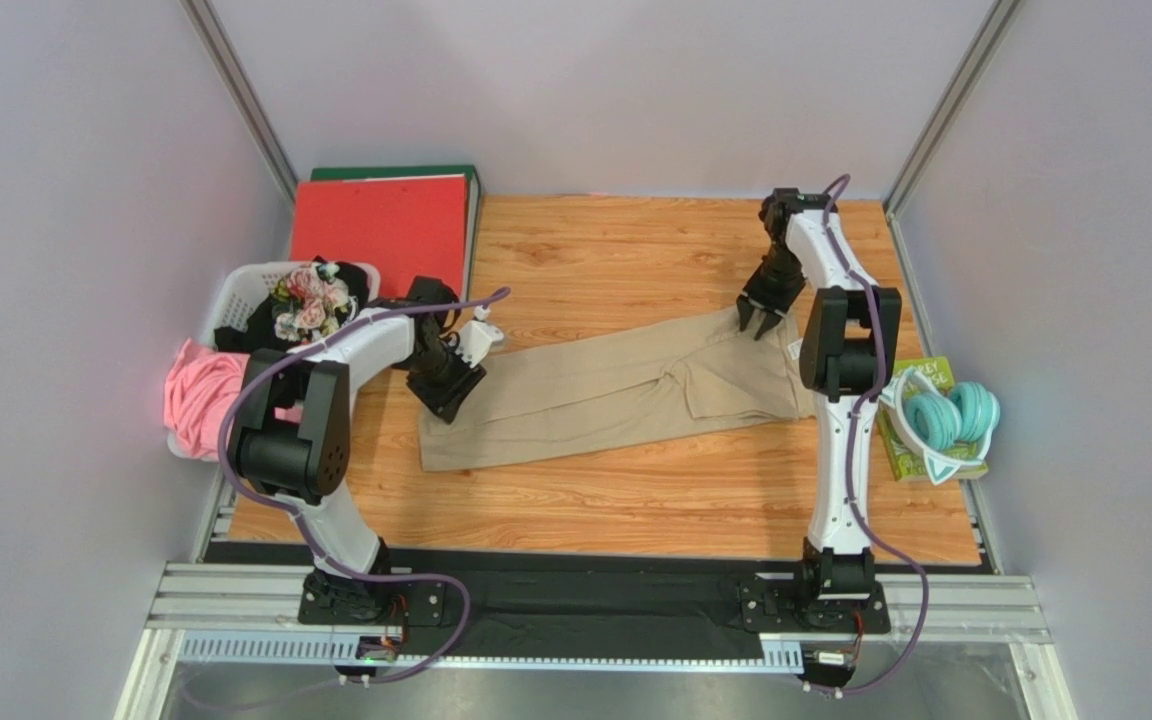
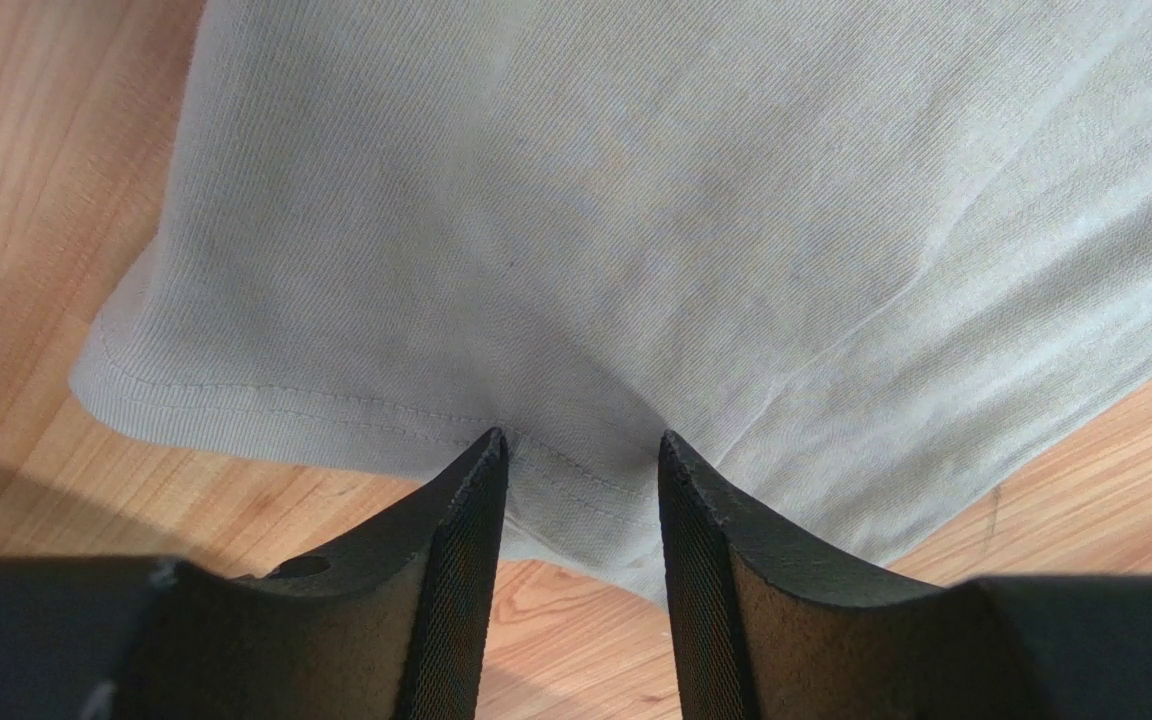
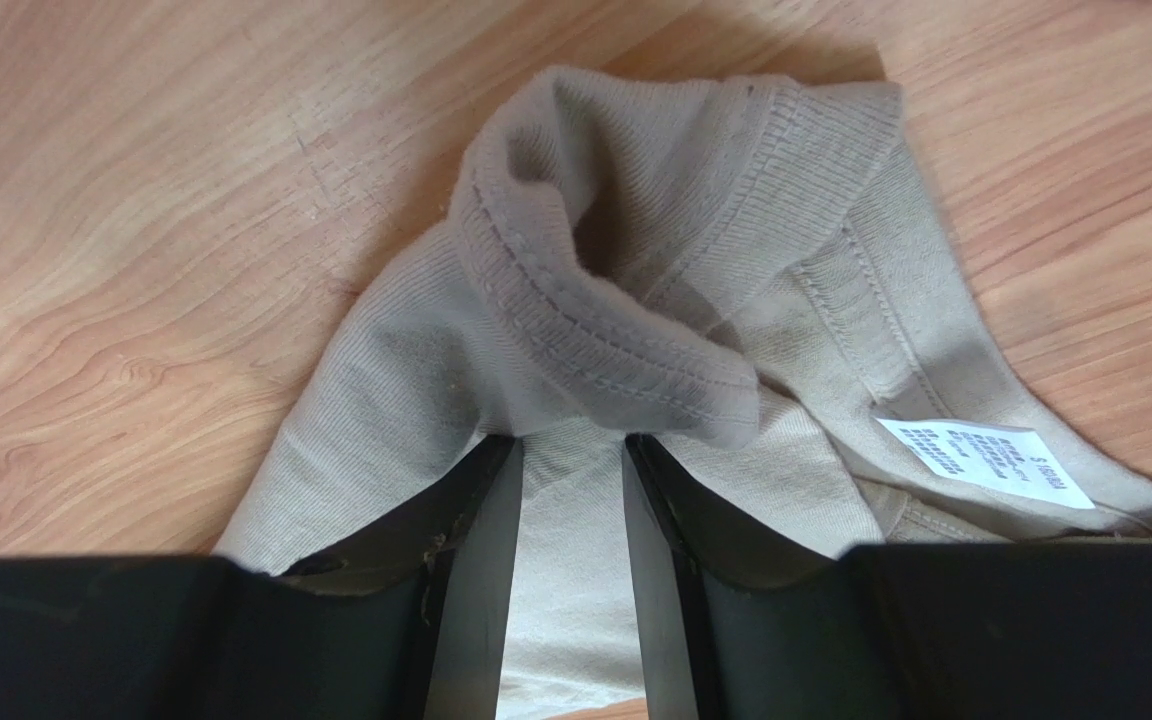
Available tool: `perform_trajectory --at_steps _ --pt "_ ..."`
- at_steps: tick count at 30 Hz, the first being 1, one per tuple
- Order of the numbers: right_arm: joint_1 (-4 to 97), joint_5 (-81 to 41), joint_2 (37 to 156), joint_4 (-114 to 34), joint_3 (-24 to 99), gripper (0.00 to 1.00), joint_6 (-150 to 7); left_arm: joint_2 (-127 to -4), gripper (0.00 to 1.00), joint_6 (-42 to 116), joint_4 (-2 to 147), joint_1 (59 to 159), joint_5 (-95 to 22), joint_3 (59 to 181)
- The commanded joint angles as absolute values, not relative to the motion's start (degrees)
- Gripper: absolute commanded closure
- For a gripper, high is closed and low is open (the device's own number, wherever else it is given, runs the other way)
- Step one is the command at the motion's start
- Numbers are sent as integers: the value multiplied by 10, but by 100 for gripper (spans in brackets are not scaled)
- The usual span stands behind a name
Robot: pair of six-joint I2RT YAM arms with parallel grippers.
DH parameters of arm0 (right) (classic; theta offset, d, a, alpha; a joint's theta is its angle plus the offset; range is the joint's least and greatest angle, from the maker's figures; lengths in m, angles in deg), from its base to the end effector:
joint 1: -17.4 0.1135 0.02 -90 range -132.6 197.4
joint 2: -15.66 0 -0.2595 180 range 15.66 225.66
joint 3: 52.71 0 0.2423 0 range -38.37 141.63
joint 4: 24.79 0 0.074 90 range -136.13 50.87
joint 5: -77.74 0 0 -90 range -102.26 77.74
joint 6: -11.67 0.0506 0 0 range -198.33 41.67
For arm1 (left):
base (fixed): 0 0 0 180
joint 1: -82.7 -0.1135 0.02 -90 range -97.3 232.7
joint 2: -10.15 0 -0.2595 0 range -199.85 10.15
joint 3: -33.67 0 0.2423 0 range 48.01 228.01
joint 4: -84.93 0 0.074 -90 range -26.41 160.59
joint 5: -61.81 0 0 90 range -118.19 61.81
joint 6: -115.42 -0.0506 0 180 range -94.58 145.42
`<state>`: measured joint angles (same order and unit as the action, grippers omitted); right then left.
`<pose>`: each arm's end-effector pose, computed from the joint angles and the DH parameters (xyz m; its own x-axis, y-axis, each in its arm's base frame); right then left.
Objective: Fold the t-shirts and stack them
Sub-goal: Fold the tshirt
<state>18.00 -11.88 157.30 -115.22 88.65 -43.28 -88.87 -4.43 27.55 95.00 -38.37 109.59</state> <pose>0.4642 0.0045 0.1488 -0.8246 0.5657 0.0063 0.5656 0.8246 -0.0125 0.2951 -0.0735 0.1526 -0.7172 0.6578 -0.2302 0.6862 0.7241 -0.0689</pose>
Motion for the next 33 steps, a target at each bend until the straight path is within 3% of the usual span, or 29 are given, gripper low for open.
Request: perform_trajectory --at_steps 1,12,33 --pt "179 -152 1614 -1152 936 62 -433 -882 52 -52 259 951 -409 1085" --pt "179 -280 1646 -1052 997 58 -477 -875 52 -48 241 983 -447 1071" --pt "179 -398 1696 -943 1057 51 -432 -863 53 -46 135 1135 -513 1087"
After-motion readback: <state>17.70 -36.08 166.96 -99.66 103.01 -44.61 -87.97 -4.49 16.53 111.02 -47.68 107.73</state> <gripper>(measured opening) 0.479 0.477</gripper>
